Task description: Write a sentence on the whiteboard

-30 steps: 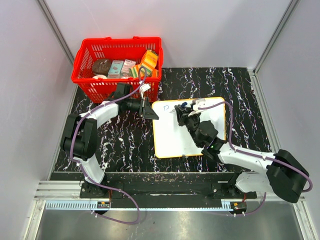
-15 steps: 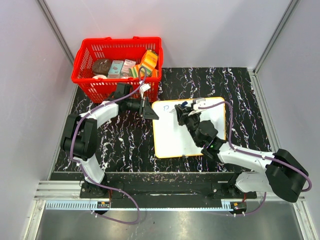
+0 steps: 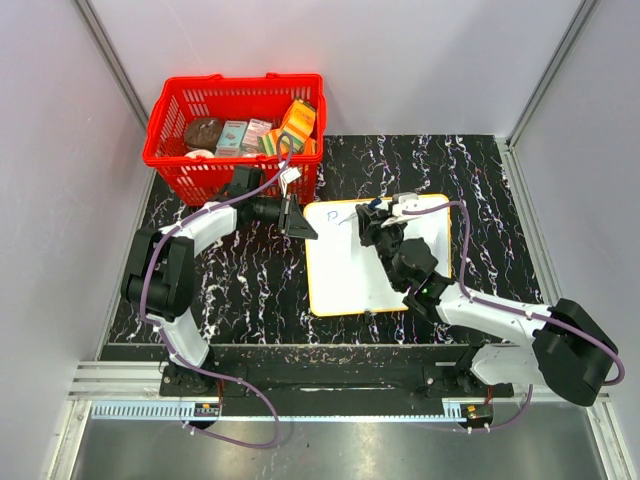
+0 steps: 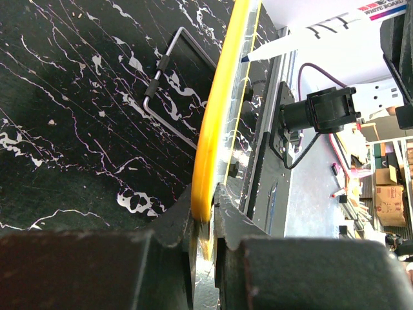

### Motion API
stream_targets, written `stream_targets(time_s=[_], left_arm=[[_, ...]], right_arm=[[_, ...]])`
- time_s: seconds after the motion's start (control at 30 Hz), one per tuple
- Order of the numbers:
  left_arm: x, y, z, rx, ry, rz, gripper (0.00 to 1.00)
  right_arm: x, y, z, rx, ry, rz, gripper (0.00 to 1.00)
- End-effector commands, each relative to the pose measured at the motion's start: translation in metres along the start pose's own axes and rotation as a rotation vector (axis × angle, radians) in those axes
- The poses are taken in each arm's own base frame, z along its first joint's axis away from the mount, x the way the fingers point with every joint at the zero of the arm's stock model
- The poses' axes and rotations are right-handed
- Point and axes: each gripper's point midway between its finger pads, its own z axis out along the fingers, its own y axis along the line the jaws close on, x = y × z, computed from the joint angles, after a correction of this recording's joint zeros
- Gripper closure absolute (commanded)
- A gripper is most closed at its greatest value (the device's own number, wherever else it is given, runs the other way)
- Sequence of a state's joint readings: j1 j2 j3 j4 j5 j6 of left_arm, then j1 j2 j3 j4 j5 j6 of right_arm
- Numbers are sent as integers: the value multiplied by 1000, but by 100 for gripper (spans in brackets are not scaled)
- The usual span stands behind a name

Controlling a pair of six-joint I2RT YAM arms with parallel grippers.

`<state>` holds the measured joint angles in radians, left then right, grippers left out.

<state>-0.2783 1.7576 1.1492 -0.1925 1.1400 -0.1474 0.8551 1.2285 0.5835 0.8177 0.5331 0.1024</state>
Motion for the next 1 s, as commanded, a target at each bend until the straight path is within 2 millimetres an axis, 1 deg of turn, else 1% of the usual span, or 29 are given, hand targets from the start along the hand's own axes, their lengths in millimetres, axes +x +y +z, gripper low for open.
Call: stream_targets(time_s=[0.0,0.37,0.57,0.73,0.97], left_arm=[[-26,22,-8,-125,-70,172,100],[-26,21,-8,-123,-71,175,100],[-26,21,-7,-122,-70,175,100],[-27,20,-7,-121,-71,175,100],[-27,21,-7,-122,-70,175,100]], right_arm=[[-19,-7,7,42,-37,4,100],[-15,11,14,-30,-16,15,100],[-7,17,14,-62,15,16,100],[3,16,10,-68,45,26,100],[16,10,1,-62,76,37,100]])
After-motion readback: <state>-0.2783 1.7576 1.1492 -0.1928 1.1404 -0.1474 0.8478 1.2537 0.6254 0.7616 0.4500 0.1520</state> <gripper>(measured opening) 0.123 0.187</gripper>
